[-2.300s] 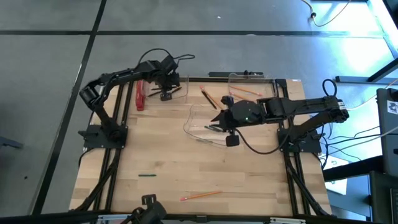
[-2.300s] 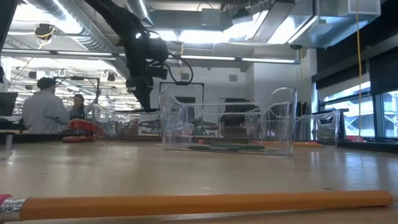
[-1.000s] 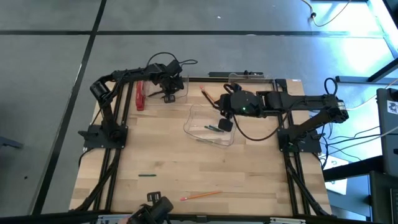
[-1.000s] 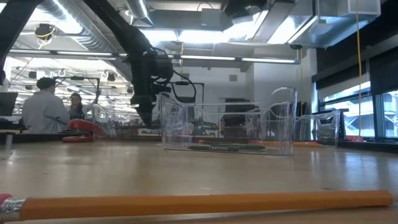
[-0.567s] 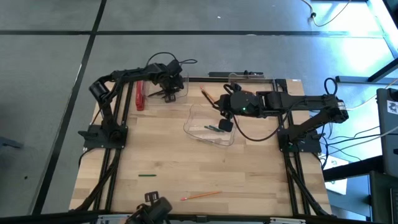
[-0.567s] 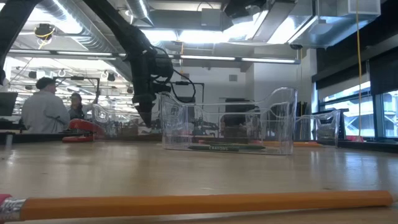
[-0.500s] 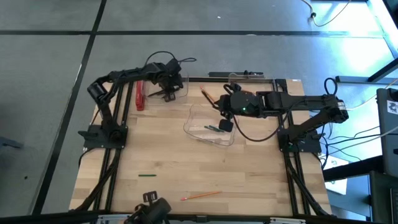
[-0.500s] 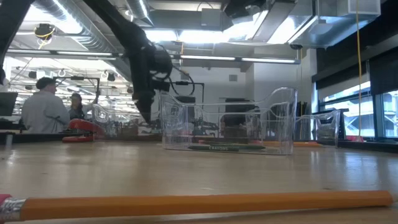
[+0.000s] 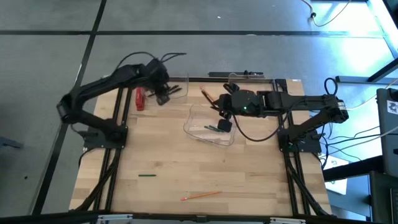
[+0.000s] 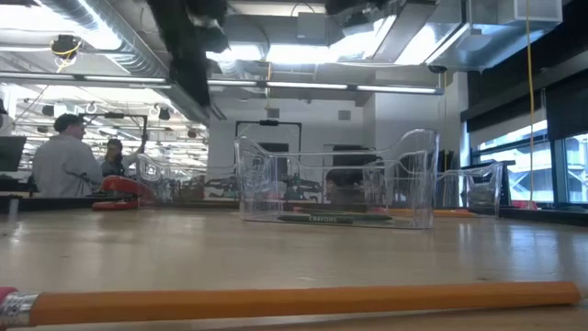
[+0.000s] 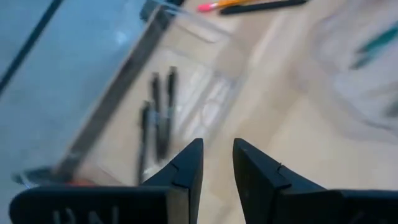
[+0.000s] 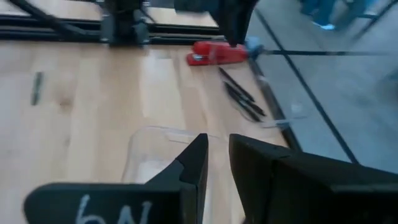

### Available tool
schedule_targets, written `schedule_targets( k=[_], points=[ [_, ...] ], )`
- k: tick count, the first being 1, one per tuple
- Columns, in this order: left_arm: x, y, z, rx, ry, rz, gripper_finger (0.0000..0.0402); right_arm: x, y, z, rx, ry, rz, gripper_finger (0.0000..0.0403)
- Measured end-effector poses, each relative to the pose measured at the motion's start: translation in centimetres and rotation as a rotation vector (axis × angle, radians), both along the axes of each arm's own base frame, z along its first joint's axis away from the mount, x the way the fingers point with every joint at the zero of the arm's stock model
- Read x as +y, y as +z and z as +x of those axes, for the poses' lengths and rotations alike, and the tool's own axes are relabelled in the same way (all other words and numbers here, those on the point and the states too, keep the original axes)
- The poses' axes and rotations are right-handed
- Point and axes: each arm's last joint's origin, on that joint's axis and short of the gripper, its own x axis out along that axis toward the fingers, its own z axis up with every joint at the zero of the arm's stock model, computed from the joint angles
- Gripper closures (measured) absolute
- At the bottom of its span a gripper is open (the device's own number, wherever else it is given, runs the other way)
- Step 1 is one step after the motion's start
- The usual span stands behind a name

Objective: Sort crayons/erasers/pens/pencils in bins
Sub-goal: Put the orange pencil into the top right transparent bin

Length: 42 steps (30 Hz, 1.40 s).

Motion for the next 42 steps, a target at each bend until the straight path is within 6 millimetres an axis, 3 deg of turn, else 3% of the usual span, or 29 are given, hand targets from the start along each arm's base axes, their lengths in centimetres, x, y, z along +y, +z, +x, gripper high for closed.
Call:
schedule_targets(
  k=[9, 14, 24, 30, 35, 42],
  points=[
    [-9.7, 3.6, -1.8, -0.188, -0.036, -0.059, 0.0323, 1.9, -0.1, 0.0, 0.042, 0.411, 0.001, 0.0362],
    [-13.9, 3.6, -1.5, -0.207, -0.104, -0.076, 0.0323, 3.5, -0.3, -0.2, 0.064, 0.516, -0.016, 0.0375],
    [-20.7, 3.1, -2.0, -0.195, -0.331, -0.161, 0.0323, 9.3, -1.1, -0.9, 0.100, 0.643, -0.001, 0.0398],
    [-23.1, 3.1, -3.2, -0.181, -0.460, -0.171, 0.0323, 13.7, -3.9, 2.0, 0.058, 0.670, -0.036, 0.0399],
    [-24.8, 3.1, -4.2, -0.172, -0.561, -0.180, 0.0323, 16.4, -7.2, 4.9, 0.019, 0.632, 0.085, 0.0399],
    [-26.3, 3.1, -5.3, -0.181, -0.635, -0.152, 0.0323, 19.9, -12.7, 6.2, 0.148, 0.598, 0.226, 0.0399]
  ],
)
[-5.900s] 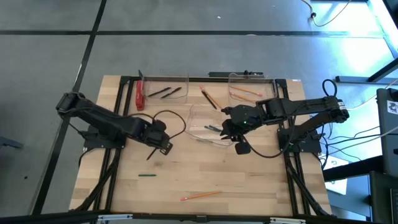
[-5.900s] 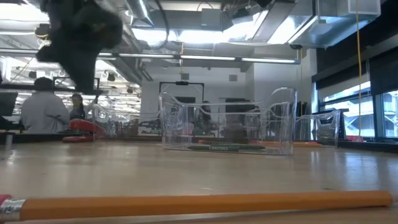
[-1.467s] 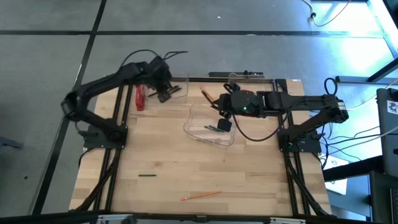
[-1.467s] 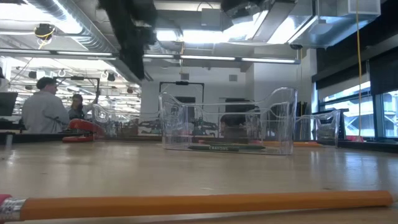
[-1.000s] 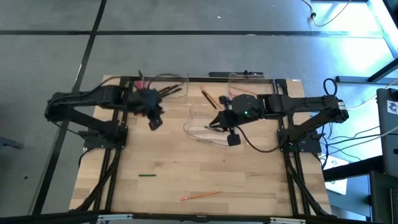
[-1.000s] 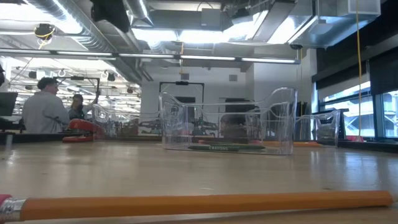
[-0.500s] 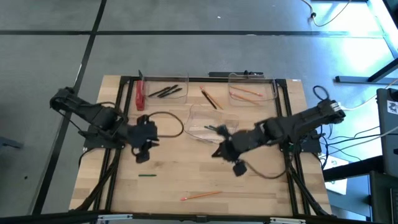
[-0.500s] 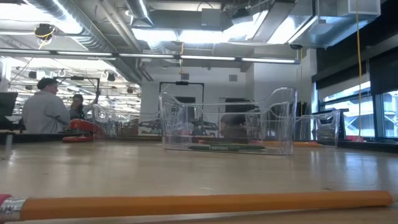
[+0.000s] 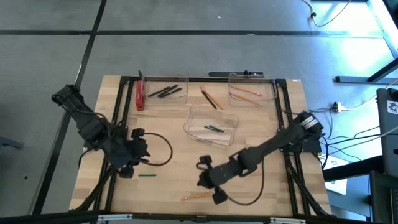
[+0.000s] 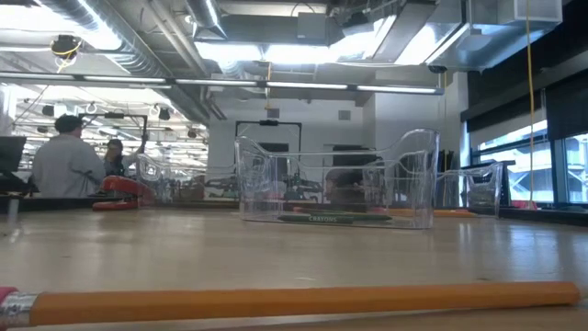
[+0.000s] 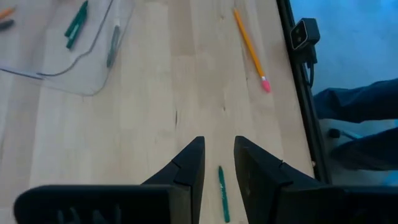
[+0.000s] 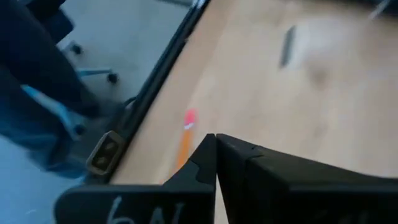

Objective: Sort crayons/erasers/pens/pencils in bins
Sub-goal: Put the orange pencil into the top right transparent bin

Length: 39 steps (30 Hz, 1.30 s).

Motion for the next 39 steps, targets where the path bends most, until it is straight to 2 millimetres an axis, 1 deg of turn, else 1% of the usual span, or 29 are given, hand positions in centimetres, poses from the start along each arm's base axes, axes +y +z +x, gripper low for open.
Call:
schedule_targets(
  k=[2, 4, 7, 12, 18, 21, 25, 28, 33, 39],
  points=[
    [-0.1, 0.0, -0.1, -0.011, -0.001, 0.012, 0.0323, 0.9, -1.3, 0.1, 0.045, -0.002, 0.029, 0.0399],
    [-0.2, 0.0, -0.2, -0.018, 0.002, 0.020, 0.0323, 1.5, -2.0, 0.0, 0.082, -0.010, 0.073, 0.0397],
    [-0.2, 0.0, -0.1, -0.016, 0.019, 0.007, 0.0323, 1.6, -2.1, 0.0, 0.120, -0.059, 0.146, 0.0386],
    [-0.2, 0.0, -0.1, -0.013, 0.044, -0.011, 0.0323, 1.5, -2.4, -0.2, 0.198, -0.156, 0.219, 0.0344],
    [-0.2, 0.0, -0.1, -0.011, 0.064, -0.027, 0.0323, 1.8, -3.0, -1.2, 0.281, -0.153, 0.177, 0.0289],
    [-0.1, 0.0, -0.1, -0.011, 0.065, -0.027, 0.0323, 2.5, -4.0, -1.4, 0.308, -0.130, 0.141, 0.0273],
    [-0.1, 0.0, -0.1, -0.011, 0.065, -0.027, 0.0323, 3.9, -6.0, -1.6, 0.312, -0.066, 0.061, 0.0269],
    [-0.1, 0.0, -0.1, -0.017, 0.071, -0.022, 0.0323, 4.4, -7.4, -1.7, 0.328, -0.049, 0.014, 0.0269],
    [-0.1, 0.0, -0.1, -0.024, 0.077, -0.015, 0.0323, 4.7, -9.9, -1.5, 0.376, -0.057, -0.023, 0.0269],
    [-0.1, 0.1, -0.1, -0.023, 0.095, -0.026, 0.0323, 4.8, -12.0, -1.2, 0.409, -0.065, -0.052, 0.0269]
  ],
)
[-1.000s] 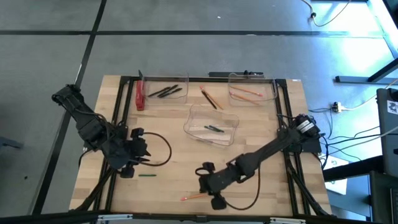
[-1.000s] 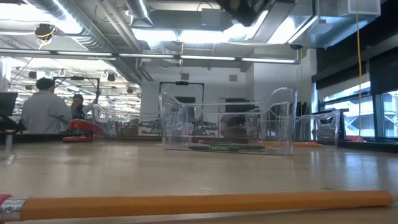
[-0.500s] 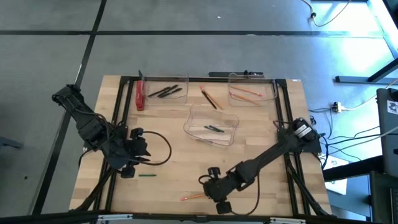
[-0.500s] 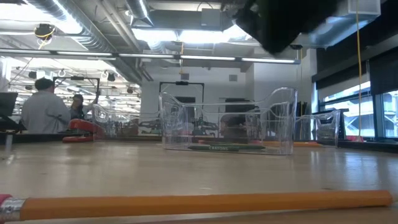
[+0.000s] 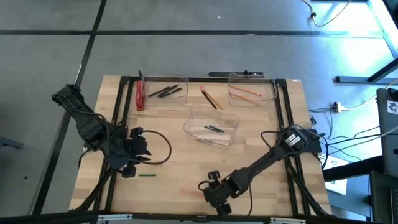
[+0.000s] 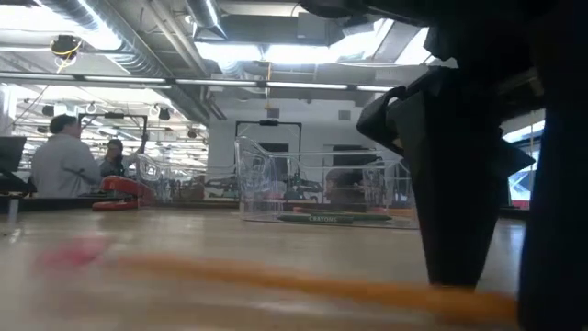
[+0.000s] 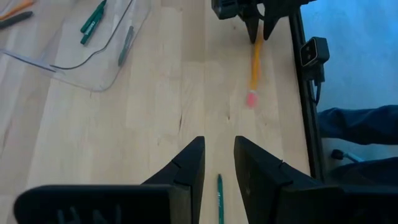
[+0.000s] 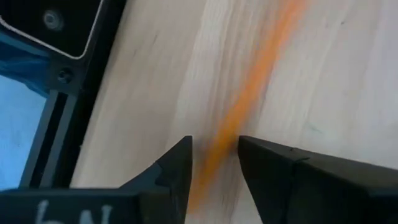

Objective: Sort crayons/erasers/pens/pencils in bins
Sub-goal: Put the orange pencil into the top right transparent bin

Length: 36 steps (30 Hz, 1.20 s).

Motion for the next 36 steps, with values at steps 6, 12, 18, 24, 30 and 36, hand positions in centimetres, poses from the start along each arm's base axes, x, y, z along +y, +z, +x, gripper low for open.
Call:
schedule_targets(
  k=[6, 12, 18, 24, 30, 36],
  points=[
    [0.0, 0.0, 0.0, 0.000, 0.005, -0.003, 0.0323, 0.0, -0.4, 0.1, 0.006, -0.004, -0.011, 0.0269],
    [0.0, 0.0, 0.0, -0.001, 0.005, -0.002, 0.0323, -0.2, -0.5, 0.0, 0.009, -0.143, -0.032, 0.0269],
    [0.0, 0.0, 0.0, -0.001, 0.005, -0.002, 0.0323, -0.6, -0.8, -0.2, 0.033, -0.239, -0.047, 0.0276],
    [0.0, 0.0, 0.0, -0.001, 0.004, -0.002, 0.0323, -1.0, -1.0, -0.5, 0.066, -0.336, -0.074, 0.0308],
    [0.0, 0.0, 0.0, -0.001, 0.004, -0.002, 0.0323, -1.2, -1.1, -0.6, 0.083, -0.379, -0.066, 0.0345],
    [0.0, 0.0, 0.0, -0.001, 0.004, -0.002, 0.0323, -1.2, -1.1, -0.6, 0.090, -0.381, -0.062, 0.0386]
  ],
)
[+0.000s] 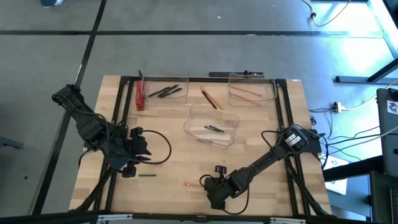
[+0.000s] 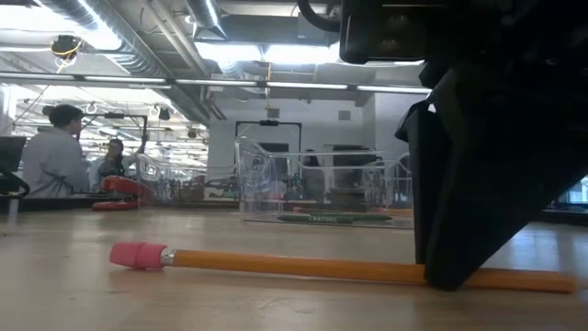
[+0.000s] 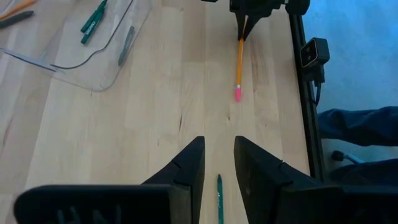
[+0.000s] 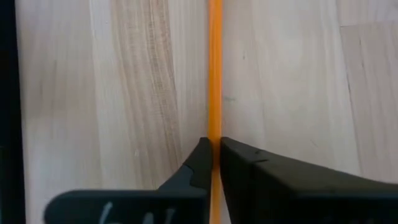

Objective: Sort crayons/erasers/pens/pencils in bins
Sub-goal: Put the orange pencil into the top right transparent bin

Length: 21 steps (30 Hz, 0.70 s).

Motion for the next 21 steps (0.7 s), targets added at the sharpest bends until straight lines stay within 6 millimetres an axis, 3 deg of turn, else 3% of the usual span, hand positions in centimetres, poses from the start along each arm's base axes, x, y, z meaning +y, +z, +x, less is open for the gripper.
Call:
schedule_targets(
  k=[14, 21],
  points=[
    [0.0, 0.0, 0.0, 0.000, 0.000, 0.000, 0.0323, 0.0, 0.1, 0.0, -0.014, -0.098, 0.025, 0.0387],
    [0.0, 0.0, 0.0, 0.000, -0.001, 0.000, 0.0323, -0.4, 1.3, -0.2, -0.051, -0.116, 0.001, 0.0387]
  ],
)
